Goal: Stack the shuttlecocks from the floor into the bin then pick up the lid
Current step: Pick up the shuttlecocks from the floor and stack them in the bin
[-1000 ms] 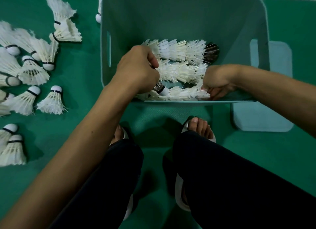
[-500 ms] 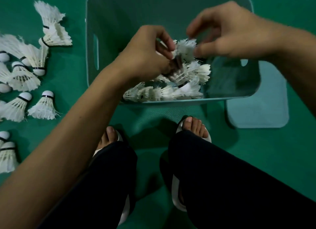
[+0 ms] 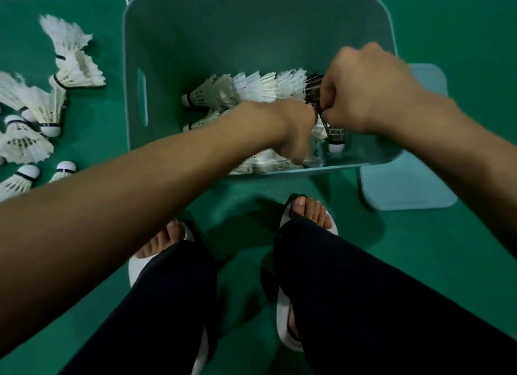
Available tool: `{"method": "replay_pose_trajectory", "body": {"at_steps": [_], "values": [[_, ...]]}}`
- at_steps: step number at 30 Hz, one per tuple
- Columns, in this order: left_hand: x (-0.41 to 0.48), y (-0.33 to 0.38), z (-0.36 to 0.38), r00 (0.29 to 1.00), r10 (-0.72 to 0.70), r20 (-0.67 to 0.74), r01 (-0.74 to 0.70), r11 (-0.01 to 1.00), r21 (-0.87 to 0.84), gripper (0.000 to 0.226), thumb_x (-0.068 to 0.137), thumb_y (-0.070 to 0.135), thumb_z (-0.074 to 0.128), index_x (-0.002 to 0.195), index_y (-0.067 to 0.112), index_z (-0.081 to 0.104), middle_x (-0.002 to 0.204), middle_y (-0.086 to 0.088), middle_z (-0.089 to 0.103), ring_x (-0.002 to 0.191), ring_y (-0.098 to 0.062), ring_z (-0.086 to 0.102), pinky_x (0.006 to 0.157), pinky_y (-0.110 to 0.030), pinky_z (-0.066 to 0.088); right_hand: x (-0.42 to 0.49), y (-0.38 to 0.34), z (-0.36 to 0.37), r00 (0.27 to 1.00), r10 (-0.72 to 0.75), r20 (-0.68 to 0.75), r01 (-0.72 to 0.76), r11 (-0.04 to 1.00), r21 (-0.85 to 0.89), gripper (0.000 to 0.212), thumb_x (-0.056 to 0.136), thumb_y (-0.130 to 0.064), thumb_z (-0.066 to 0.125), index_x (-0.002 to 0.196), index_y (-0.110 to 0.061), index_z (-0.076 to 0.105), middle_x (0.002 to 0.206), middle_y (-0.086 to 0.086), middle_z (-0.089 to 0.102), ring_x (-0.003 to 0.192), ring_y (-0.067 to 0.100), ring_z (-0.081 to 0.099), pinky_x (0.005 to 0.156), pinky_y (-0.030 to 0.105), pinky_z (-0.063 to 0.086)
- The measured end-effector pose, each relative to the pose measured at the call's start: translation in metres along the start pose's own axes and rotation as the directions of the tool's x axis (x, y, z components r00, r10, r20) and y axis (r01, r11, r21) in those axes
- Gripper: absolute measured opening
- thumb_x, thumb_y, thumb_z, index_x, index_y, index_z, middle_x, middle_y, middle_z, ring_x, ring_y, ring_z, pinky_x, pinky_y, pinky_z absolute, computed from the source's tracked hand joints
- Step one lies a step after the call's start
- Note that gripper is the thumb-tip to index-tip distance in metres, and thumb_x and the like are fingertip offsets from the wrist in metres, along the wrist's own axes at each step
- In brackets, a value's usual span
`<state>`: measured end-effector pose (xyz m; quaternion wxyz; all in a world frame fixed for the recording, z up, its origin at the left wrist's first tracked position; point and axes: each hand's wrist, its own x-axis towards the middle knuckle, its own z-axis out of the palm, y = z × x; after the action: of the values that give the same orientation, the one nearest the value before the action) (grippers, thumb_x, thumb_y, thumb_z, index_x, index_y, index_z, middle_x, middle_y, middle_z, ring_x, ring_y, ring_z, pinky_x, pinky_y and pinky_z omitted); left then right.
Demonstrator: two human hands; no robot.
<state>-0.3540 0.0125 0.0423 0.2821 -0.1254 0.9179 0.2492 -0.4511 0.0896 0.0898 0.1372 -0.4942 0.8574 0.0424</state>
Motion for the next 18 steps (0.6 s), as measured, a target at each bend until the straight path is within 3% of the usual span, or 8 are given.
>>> {"method": "replay_pose_trajectory", "body": {"at_steps": [3,7,10,15,18], "values": [[0.011,0.016,0.014,0.998,0.052,0.024,-0.056,0.982,0.183,0.017,0.095,0.014,0.058,0.111,0.01,0.059,0.103,-0.012,0.061,0.085,-0.027,0.052,0.076,-0.034,0.046,0.0,-0.001,0.014,0.998,0.046,0.053,-0.044,0.999,-0.025,0.023,0.073,-0.009,0.072,0.095,-0.01,0.074,0.087,0.023,0.063,0.087,0.042,0.066,0.08,0.042,0.057],[0.026,0.012,0.025,0.999,0.024,0.036,-0.023,1.0,-0.01,0.031,0.102,0.024,0.053,0.128,0.008,0.058,0.118,-0.016,0.062,0.093,-0.028,0.054,0.078,-0.03,0.04,0.001,0.007,0.022,0.986,0.111,0.126,-0.116,0.993,0.027,0.012,0.071,-0.011,0.074,0.082,-0.008,0.073,0.082,0.019,0.069,0.083,0.038,0.066,0.082,0.046,0.06],[0.037,0.002,0.028,0.996,-0.013,0.092,0.03,0.983,-0.184,0.027,0.099,0.034,0.062,0.116,0.015,0.056,0.117,-0.009,0.062,0.098,-0.025,0.056,0.082,-0.03,0.043,-0.002,0.008,0.024,0.978,0.163,0.13,-0.175,0.98,0.091,0.014,0.074,-0.014,0.077,0.087,-0.01,0.073,0.09,0.021,0.069,0.092,0.039,0.065,0.087,0.041,0.057],[0.043,-0.009,0.032,0.998,-0.035,0.048,0.043,0.983,-0.176,0.03,0.091,0.033,0.071,0.113,0.016,0.059,0.112,-0.004,0.065,0.098,-0.024,0.06,0.081,-0.031,0.048,-0.008,0.005,0.023,0.967,0.222,0.126,-0.24,0.958,0.154,0.019,0.079,-0.009,0.072,0.097,-0.01,0.069,0.096,0.021,0.067,0.101,0.037,0.061,0.084,0.034,0.049],[0.039,-0.01,0.028,0.997,-0.008,0.074,0.022,0.98,-0.198,0.053,0.088,0.033,0.078,0.132,0.014,0.058,0.12,-0.003,0.065,0.103,-0.023,0.061,0.088,-0.031,0.049,-0.01,0.008,0.026,0.956,0.239,0.169,-0.274,0.934,0.228,0.018,0.079,-0.006,0.066,0.091,-0.02,0.064,0.095,0.016,0.069,0.094,0.033,0.068,0.085,0.033,0.054]]}}
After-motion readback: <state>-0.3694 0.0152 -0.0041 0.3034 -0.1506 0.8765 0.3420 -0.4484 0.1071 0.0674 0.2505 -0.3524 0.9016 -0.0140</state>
